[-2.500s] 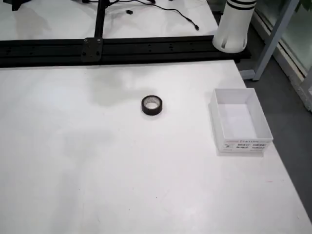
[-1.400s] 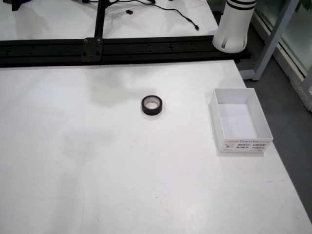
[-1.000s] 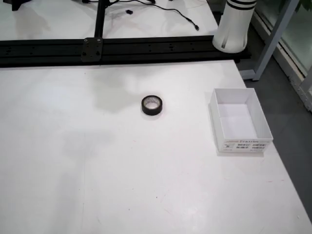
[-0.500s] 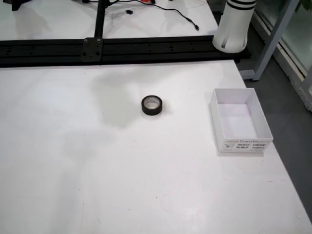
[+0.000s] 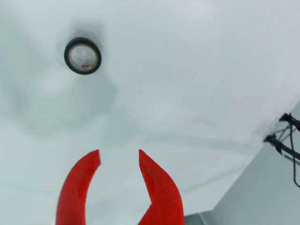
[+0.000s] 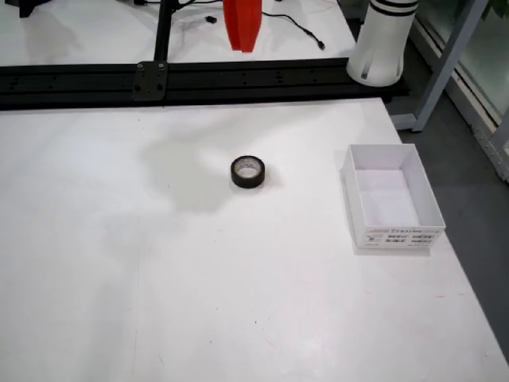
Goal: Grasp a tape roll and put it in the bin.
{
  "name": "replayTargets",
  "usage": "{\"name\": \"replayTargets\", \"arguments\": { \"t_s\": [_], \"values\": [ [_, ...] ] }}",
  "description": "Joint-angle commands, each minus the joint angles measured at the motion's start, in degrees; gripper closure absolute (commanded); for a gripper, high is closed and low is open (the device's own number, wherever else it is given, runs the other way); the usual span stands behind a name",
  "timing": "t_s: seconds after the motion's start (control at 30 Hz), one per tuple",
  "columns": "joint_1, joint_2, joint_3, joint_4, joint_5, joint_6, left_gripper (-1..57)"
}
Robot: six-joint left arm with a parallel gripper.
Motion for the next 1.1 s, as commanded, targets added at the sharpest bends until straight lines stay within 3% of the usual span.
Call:
{"name": "replayTargets", "arguments": {
  "t_s": [0.03, 0.37, 1.1],
  "values": [
    [1.0, 6.2, 7.0, 0.3, -6.7, -4.7, 35.2],
    [1.3, 6.7, 13.9, 1.6, -9.8, -5.5, 35.2],
    [-2.0, 17.0, 14.2, 2.2, -17.6, -12.2, 35.2]
  ]
}}
